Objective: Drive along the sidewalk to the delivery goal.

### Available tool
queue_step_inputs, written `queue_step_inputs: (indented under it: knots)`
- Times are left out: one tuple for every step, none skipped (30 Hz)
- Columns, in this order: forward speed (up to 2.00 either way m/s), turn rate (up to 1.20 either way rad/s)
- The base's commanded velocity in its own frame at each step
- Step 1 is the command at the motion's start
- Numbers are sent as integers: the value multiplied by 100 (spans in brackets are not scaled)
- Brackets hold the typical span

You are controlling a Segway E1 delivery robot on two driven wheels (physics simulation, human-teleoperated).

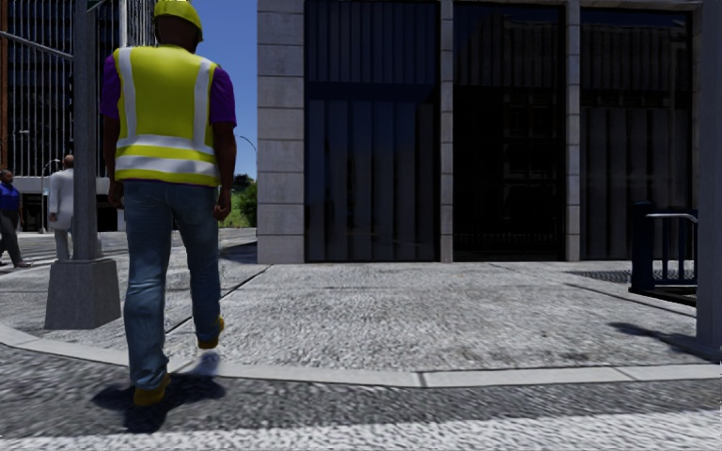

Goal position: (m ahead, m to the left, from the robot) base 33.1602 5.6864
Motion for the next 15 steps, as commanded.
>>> queue_step_inputs:
  knots:
    - [126, 0]
    - [126, 0]
    - [126, 0]
    - [126, 0]
    - [126, 0]
    - [126, 0]
    - [126, 0]
    - [126, 0]
    - [126, 0]
    - [126, 0]
    - [126, 0]
    - [126, 0]
    - [126, 0]
    - [126, 0]
    - [126, 0]
